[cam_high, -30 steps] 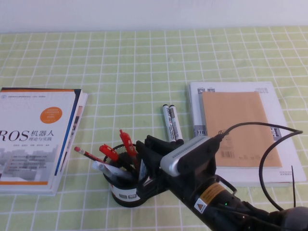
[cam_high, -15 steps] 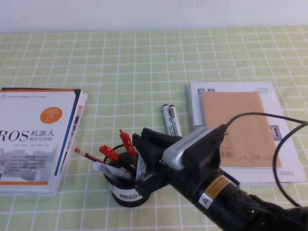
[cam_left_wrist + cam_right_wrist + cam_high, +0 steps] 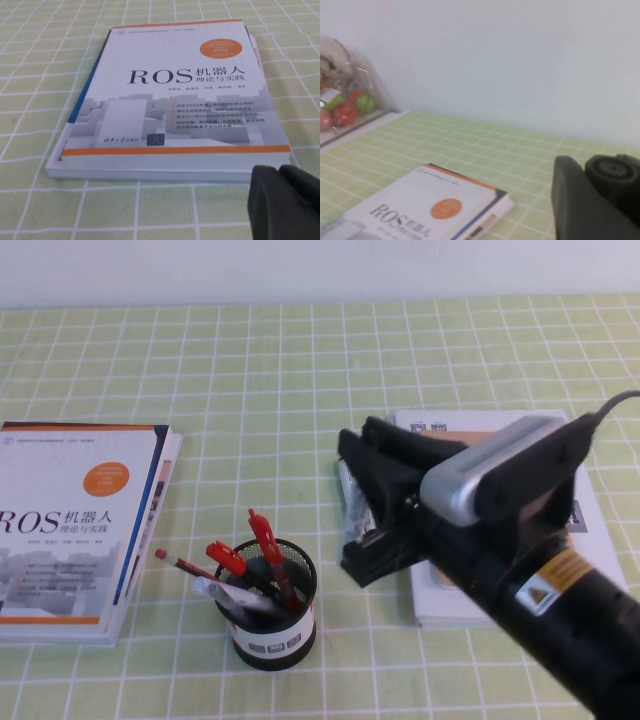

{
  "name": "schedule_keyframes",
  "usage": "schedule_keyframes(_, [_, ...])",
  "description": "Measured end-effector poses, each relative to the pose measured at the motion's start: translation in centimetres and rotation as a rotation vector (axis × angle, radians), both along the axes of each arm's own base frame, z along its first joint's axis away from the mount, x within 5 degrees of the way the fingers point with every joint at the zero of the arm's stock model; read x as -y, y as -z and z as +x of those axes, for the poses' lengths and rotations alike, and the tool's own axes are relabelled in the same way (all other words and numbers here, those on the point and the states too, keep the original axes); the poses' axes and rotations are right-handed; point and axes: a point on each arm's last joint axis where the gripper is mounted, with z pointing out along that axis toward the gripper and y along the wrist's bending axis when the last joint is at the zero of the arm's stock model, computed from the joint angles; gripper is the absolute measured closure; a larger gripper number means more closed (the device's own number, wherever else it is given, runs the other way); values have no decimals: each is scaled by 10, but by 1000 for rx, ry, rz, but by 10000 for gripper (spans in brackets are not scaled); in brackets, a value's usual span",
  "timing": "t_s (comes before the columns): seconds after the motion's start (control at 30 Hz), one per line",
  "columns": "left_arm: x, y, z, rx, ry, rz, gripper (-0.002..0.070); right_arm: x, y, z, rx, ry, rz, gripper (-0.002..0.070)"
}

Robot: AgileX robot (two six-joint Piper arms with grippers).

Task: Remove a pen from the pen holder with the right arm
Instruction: 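Take a marker out of the pen holder and lay it on the table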

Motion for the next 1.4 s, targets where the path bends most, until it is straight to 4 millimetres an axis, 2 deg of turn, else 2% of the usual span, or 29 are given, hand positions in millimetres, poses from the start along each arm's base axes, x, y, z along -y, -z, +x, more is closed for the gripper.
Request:
schedule_keyframes(0.2, [0,0,0,0,0,0,681,8,-16,2,-26,71,-111,575])
schedule_keyframes(0.33, [0,0,0,0,0,0,681,8,-20,12,-80,70,-190,575])
schedule_keyframes(0.5, [0,0,0,0,0,0,681,2,-29,39,-192,11,-249,575])
schedule_keyframes(0.67, [0,0,0,0,0,0,681,-14,-29,78,-366,-66,-278,575])
schedule_keyframes(0.83, [0,0,0,0,0,0,681,-29,-17,122,-549,-105,-327,575])
schedule_keyframes(0.97, [0,0,0,0,0,0,681,-44,6,154,-659,-121,-368,575])
schedule_keyframes(1.27, [0,0,0,0,0,0,681,-53,46,207,-871,-127,-433,575])
schedule_keyframes(1.4, [0,0,0,0,0,0,681,-54,55,221,-916,-92,-456,575])
